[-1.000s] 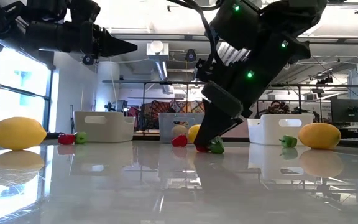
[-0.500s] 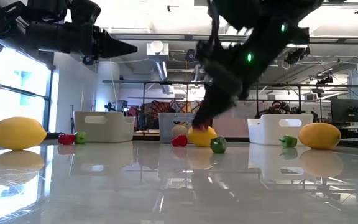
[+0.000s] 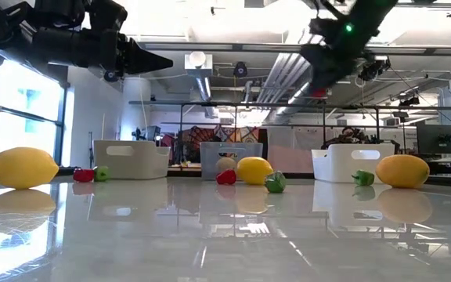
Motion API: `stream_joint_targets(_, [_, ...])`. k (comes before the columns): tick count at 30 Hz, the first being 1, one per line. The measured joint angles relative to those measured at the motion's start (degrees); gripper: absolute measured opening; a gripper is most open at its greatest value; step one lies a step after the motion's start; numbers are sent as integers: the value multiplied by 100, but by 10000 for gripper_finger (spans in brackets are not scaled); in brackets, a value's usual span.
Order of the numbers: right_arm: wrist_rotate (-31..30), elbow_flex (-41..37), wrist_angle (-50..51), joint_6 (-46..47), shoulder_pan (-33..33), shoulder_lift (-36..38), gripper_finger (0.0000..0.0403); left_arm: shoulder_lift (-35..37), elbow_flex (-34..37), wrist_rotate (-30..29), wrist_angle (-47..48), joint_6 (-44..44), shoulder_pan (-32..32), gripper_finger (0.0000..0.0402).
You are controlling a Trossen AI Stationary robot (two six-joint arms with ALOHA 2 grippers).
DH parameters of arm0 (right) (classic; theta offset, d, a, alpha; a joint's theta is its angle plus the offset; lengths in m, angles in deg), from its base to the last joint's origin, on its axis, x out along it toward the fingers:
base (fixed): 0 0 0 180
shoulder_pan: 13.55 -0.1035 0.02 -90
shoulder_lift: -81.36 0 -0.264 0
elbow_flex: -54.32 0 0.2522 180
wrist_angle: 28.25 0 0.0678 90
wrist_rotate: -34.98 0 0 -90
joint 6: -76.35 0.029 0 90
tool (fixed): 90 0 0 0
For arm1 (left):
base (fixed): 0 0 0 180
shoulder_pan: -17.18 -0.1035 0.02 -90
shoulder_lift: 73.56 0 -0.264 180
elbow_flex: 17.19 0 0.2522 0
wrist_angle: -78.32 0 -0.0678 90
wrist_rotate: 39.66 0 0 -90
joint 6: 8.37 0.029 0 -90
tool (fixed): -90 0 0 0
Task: Sort produce into baskets
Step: Put the center red bell pepper into the white bin
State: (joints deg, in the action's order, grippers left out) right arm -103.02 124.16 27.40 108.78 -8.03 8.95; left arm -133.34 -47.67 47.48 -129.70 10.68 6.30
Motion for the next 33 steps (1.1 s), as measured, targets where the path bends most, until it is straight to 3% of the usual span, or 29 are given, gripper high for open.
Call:
stream_joint_targets(6, [232,-514,-263,-259,1539,255,140,2,0,0,-4,0,0,0])
stream_joint_targets(15, [1719,-1505,-1995,-744,3306,147,140,2,0,-56,-1,7,1,0])
stream_joint_targets(23, [1966,-2021,-2551,-847,3868,146,140,0,0,-99,7,7,0,0])
stream_joint_targets(33, [1977,-2136,-2997,-1102,3951,126,140,2,0,-105,7,7,2,0])
